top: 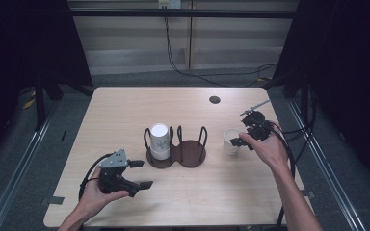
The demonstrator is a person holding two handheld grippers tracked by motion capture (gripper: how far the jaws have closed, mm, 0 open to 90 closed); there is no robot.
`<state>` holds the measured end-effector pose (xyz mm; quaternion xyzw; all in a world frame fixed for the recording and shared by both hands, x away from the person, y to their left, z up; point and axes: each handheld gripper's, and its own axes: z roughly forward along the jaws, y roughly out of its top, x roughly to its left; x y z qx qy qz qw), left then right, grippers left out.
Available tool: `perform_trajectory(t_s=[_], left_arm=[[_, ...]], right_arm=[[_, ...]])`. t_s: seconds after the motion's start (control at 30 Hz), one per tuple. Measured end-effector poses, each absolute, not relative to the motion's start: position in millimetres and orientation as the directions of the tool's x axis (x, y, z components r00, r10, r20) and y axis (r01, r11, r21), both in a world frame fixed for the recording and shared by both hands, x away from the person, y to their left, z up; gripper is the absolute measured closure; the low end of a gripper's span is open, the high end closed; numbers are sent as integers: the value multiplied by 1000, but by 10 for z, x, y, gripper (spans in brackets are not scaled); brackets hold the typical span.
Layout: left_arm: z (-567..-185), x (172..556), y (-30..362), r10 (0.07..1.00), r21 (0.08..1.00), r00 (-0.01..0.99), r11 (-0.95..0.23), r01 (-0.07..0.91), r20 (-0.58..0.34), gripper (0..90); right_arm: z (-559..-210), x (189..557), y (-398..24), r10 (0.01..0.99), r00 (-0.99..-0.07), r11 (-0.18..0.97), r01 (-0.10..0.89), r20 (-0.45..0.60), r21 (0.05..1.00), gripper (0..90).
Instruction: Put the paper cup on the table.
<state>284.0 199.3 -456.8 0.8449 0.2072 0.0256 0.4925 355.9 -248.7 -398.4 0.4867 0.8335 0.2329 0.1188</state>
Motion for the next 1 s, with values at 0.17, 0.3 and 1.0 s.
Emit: perform_trajectory(t_s=[0.17,0.3,1.0], left_arm=[[-4585,2826,1987,377,837,914,-444,320,-149,164],[-4583,2812,1994,380,840,914,-443,313,-140,159],[-4617,2701,2250,450,850,883,-407,335,-133,173]], right_arm=[[-4020,3462,-2534,869,-491,385,745,58,545,147],[-4030,3356,-2500,861,-502,360,718,84,596,141],[-4198,2705,-2137,811,-566,229,539,147,811,151]])
